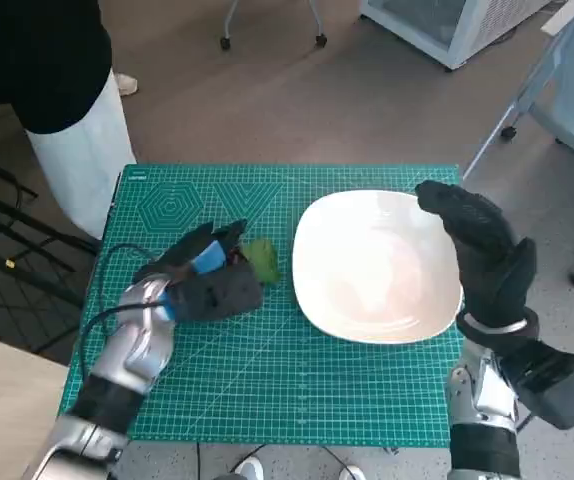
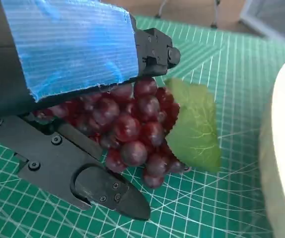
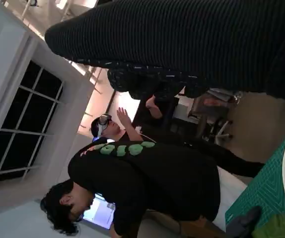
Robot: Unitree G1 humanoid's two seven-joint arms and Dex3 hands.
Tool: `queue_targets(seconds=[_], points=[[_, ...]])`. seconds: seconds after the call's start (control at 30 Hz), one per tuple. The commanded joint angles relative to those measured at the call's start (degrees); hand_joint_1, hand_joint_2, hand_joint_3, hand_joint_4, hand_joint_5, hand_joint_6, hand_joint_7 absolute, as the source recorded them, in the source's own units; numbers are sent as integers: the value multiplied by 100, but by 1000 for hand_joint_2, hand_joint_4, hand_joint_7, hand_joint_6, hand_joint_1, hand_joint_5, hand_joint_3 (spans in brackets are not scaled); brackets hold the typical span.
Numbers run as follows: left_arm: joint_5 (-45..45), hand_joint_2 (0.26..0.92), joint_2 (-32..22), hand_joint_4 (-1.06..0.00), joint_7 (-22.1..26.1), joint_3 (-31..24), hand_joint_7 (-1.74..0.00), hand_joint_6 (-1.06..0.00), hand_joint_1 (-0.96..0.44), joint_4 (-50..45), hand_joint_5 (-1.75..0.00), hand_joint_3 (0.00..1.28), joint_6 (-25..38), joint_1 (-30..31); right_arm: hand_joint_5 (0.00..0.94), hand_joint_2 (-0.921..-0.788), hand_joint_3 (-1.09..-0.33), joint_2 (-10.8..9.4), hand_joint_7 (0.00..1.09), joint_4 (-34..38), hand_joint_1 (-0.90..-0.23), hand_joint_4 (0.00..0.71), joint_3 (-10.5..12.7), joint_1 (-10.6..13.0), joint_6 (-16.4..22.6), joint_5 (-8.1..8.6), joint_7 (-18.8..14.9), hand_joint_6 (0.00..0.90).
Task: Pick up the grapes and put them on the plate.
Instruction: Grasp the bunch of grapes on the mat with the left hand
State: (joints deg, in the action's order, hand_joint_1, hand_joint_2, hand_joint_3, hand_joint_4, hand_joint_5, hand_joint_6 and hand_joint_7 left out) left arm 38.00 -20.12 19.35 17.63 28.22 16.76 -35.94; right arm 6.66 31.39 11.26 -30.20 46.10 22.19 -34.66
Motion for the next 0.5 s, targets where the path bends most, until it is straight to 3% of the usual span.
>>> queue_targets(seconds=[0.03,0.5], points=[[40,700,120,1,-64,251,-1,-148,-502,600,1,0,-16,-380,1,-921,-581,25,409,26,-478,242,9,160,-47,-28,32,73],[-42,691,503,1,-367,691,0,-126,-472,2579,1,0,-261,-1272,1,-921,-579,49,405,44,-478,243,19,166,-47,-15,12,76]])
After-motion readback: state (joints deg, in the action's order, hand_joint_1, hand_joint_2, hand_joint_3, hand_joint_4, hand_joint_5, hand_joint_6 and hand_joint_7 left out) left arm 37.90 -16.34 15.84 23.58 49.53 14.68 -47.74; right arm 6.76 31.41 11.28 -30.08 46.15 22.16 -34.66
